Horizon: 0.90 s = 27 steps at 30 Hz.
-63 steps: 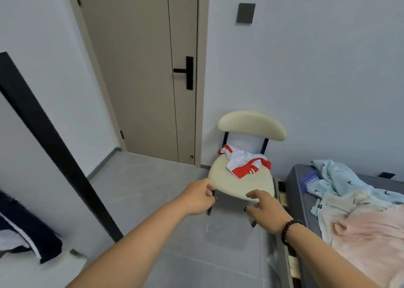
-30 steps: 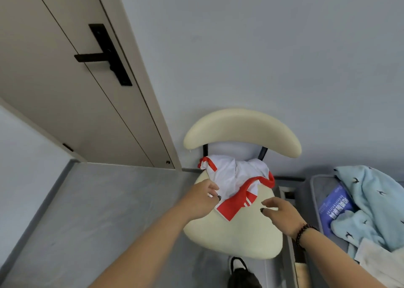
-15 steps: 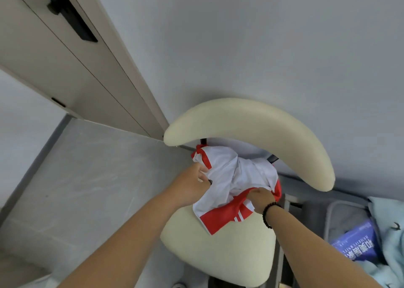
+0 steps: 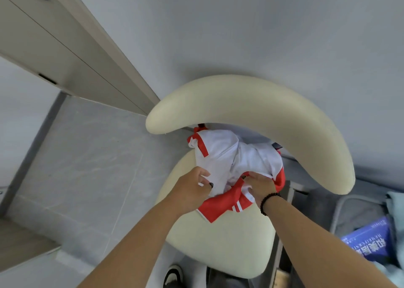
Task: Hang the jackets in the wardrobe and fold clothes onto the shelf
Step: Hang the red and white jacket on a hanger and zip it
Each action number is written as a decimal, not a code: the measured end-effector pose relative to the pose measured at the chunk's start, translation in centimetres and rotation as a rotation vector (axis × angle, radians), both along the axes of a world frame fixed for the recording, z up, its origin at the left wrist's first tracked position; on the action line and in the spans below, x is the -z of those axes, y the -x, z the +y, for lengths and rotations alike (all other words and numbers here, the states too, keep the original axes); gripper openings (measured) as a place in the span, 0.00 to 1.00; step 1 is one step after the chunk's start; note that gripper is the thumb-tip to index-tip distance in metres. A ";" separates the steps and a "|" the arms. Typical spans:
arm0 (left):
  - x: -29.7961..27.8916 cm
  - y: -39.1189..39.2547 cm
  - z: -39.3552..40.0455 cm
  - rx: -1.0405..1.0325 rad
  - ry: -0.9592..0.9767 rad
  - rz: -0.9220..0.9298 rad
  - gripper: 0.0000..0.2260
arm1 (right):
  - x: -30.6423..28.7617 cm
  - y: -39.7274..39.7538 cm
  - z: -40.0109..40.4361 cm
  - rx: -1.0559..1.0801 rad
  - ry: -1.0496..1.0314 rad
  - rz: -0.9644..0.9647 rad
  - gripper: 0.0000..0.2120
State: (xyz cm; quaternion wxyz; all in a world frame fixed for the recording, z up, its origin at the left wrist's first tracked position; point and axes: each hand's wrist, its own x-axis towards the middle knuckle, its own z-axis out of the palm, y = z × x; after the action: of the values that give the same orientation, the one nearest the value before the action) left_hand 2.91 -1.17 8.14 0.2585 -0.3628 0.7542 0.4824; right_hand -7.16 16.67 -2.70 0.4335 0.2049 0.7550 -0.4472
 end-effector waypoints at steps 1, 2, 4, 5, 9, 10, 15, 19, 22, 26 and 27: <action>-0.2 -0.2 0.1 -0.016 -0.006 -0.010 0.10 | -0.1 0.1 0.0 0.028 0.024 0.032 0.12; -0.3 -0.4 0.2 -0.029 -0.014 -0.021 0.10 | -0.2 0.2 -0.1 0.043 0.055 0.045 0.13; -0.5 -0.8 0.4 -0.051 -0.037 -0.040 0.10 | -0.4 0.1 -0.3 0.122 0.148 -0.027 0.16; -0.5 -1.0 0.5 -0.060 -0.043 -0.044 0.10 | -0.4 0.0 -0.5 0.205 0.207 -0.134 0.17; 0.2 -1.5 0.2 -0.087 -0.032 -0.043 0.09 | 1.5 -0.4 -1.5 0.246 0.189 -0.378 0.17; 0.5 -1.6 0.0 -0.096 -0.026 -0.047 0.09 | 2.3 -0.4 -1.6 0.182 0.126 -0.345 0.12; 0.9 -2.8 -0.7 -0.098 -0.017 -0.075 0.08 | 2.6 -0.9 -2.0 0.062 0.007 -0.071 0.08; -0.2 -3.4 -0.7 -0.093 -0.018 -0.089 0.13 | -2.4 -1.9 -3.4 0.269 0.221 -0.058 0.07; -1.8 -3.6 -0.3 -0.173 -0.014 -0.010 0.35 | -8.4 -2.7 -5.0 0.302 0.477 -0.126 0.08; -5.2 -4.0 0.4 -0.326 0.070 0.169 0.55 | -17.0 -3.2 -6.4 0.165 0.686 -0.162 0.09; -6.1 -4.3 0.4 -0.340 0.098 0.222 0.53 | -19.1 -3.4 -6.7 0.099 0.719 -0.154 0.09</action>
State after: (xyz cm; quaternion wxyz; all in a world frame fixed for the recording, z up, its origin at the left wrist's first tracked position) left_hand 7.17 -0.74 14.23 0.0708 -0.4417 0.7286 0.5187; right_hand -3.76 9.93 16.39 0.5111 0.1087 0.5043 -0.6875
